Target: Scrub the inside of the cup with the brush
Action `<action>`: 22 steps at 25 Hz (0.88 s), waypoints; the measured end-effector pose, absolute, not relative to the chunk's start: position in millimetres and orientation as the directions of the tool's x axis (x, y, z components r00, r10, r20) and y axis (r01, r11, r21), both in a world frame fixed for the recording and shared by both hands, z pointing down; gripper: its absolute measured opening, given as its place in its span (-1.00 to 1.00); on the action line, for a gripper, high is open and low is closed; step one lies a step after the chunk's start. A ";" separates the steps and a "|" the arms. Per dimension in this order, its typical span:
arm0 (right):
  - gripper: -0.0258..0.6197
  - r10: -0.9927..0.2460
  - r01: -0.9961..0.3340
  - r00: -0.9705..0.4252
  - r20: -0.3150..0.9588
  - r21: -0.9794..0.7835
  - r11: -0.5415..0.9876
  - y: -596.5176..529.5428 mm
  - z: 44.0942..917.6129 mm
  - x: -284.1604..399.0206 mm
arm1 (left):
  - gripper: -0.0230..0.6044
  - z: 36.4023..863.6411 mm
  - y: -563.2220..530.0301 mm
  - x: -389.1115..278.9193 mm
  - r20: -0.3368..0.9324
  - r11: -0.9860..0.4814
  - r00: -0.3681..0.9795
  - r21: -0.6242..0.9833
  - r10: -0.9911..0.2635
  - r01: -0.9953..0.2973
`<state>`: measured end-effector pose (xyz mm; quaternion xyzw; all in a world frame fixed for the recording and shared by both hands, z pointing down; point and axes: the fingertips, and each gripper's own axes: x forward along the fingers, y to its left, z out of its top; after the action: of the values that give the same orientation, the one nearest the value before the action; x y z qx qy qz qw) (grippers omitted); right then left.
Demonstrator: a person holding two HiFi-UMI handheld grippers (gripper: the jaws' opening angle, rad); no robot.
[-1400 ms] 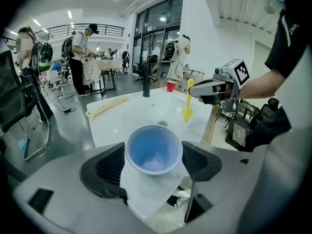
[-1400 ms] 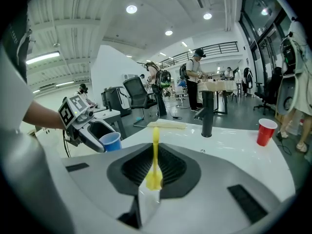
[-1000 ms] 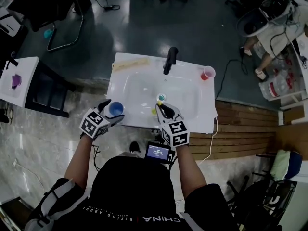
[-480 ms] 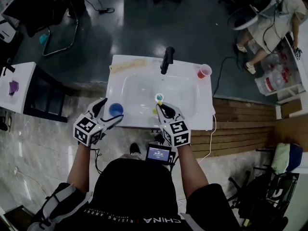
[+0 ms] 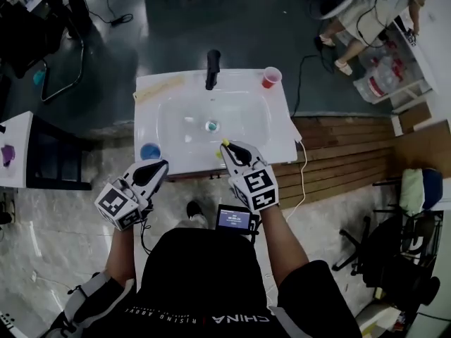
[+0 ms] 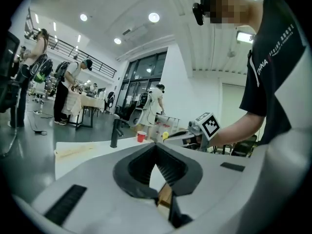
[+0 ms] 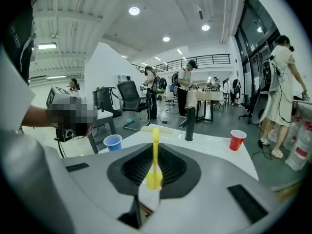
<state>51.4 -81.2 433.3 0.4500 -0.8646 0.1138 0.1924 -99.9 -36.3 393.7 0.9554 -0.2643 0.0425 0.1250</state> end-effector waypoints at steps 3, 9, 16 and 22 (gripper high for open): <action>-0.80 -0.750 -0.828 -0.510 0.421 -0.003 0.561 -66.0 426.3 68.2 | -0.92 390.9 -13.2 -73.4 0.143 -0.855 0.885 0.232 -0.442 -0.464; -0.80 -0.753 -0.825 -0.523 0.399 -0.014 0.565 -13.4 416.4 108.0 | -0.92 394.7 45.9 -14.0 0.174 -0.877 0.911 0.251 -0.375 -0.409; -0.80 -0.744 -0.811 -0.552 0.378 -0.034 0.584 63.1 421.6 141.1 | -0.92 403.8 110.7 34.4 0.215 -0.884 0.909 0.238 -0.357 -0.403; -0.80 -0.751 -0.813 -0.557 0.355 -0.048 0.580 120.6 422.2 164.7 | -0.92 407.7 160.6 56.4 0.233 -0.865 0.887 0.229 -0.398 -0.447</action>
<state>164.7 120.6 422.2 0.4462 -0.8762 0.1035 0.1497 56.4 160.6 407.7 0.9614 -0.2198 0.0891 0.1393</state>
